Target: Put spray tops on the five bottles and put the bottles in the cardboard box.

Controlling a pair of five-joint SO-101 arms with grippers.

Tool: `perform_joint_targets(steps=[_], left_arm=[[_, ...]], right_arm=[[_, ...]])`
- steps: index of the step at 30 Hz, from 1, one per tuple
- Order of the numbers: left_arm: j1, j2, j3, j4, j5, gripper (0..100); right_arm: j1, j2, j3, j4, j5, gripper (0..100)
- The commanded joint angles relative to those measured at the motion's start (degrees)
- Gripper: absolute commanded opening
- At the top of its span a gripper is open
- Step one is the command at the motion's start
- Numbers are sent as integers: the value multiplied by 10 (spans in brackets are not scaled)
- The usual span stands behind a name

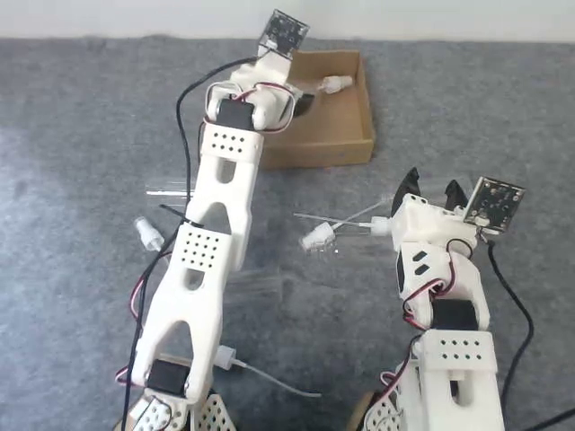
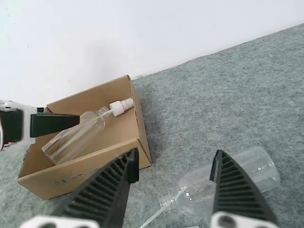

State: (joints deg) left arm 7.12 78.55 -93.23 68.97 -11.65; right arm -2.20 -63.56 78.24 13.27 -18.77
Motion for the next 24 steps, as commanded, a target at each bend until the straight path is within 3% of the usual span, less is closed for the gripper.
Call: perform_joint_targets(steps=[1,13,24], left_arm=[[5,-60,-29,11,-5,289],[-1,-54,21,18,-18,246],[-25,-54,149,-20,-48,243]], right_arm=[[-1,-12,-8,-9,11,224],[-1,-12,-8,-9,11,224],[-1,-12,-8,-9,11,224]])
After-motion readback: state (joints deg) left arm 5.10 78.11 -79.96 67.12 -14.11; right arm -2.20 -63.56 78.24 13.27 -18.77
